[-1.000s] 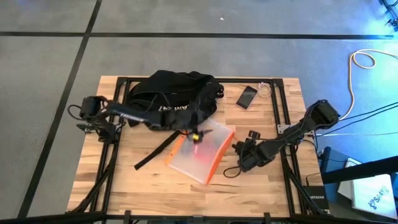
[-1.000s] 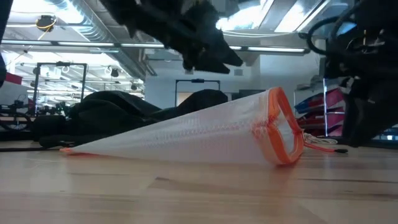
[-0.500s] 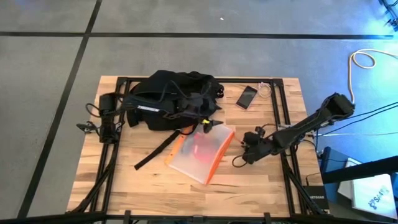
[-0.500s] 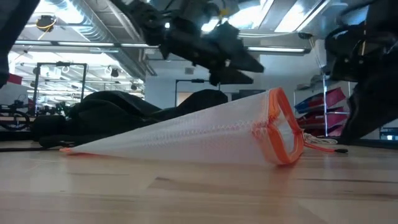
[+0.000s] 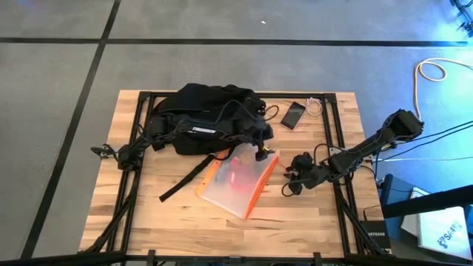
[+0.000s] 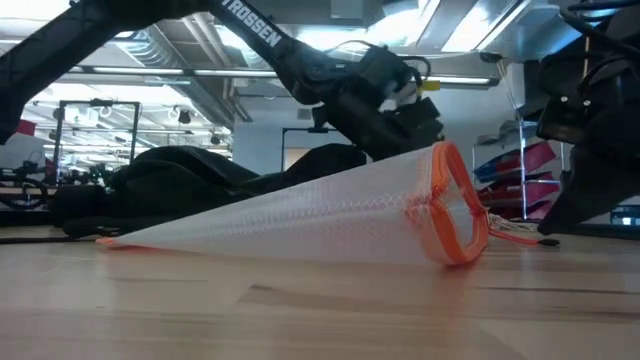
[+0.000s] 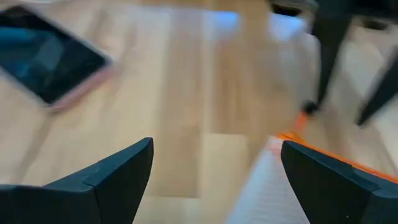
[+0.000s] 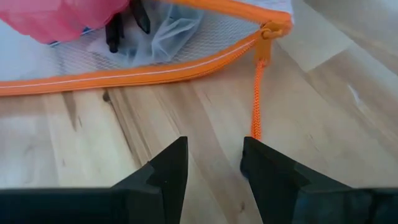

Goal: Unpack backpack
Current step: Close the zipper pouch

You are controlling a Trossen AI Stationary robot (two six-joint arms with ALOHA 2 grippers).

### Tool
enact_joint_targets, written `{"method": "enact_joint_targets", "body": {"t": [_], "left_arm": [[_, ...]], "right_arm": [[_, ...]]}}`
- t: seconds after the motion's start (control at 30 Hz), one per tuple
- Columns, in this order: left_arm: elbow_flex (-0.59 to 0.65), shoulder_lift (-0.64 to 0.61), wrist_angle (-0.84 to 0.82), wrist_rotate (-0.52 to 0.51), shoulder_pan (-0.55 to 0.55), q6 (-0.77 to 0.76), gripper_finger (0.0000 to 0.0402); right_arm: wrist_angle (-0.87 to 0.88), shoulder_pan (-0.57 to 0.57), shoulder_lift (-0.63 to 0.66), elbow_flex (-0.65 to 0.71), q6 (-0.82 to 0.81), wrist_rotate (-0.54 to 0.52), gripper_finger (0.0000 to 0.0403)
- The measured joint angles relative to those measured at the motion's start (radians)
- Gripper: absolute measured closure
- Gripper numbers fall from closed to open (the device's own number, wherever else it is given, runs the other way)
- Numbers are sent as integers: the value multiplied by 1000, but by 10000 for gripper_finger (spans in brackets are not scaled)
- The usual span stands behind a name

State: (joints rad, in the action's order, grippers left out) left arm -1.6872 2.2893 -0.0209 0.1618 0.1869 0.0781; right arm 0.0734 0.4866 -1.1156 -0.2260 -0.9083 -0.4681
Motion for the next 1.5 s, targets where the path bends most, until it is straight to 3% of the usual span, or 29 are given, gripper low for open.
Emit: {"method": "enact_joint_targets", "body": {"t": [0.17, 0.3, 0.47, 0.7, 0.83, 0.97, 1.37, 1.5], "left_arm": [[-15, 12, 13, 129, 8, 96, 64], [-16, 12, -5, 145, 14, 144, 64], [-16, 12, 1, 150, 12, 148, 64], [-16, 12, 3, 150, 9, 143, 64], [-16, 12, -1, 147, -7, 169, 64], [-16, 12, -4, 141, -21, 172, 64], [-15, 12, -48, 89, -23, 192, 64], [-15, 12, -48, 88, -23, 192, 64]], "right_arm": [[1, -1, 0, 0, 1, 29, 265], [-16, -3, -1, 0, -2, 3, 265], [-44, -3, -1, -1, -13, -139, 265], [-65, -9, -1, -1, -83, -119, 265], [-71, -63, -1, -1, -179, -211, 265], [-146, -147, -3, -1, -138, -98, 265], [-213, -261, -15, 36, -105, -40, 265], [-306, -287, -15, 86, -113, -8, 265]]}}
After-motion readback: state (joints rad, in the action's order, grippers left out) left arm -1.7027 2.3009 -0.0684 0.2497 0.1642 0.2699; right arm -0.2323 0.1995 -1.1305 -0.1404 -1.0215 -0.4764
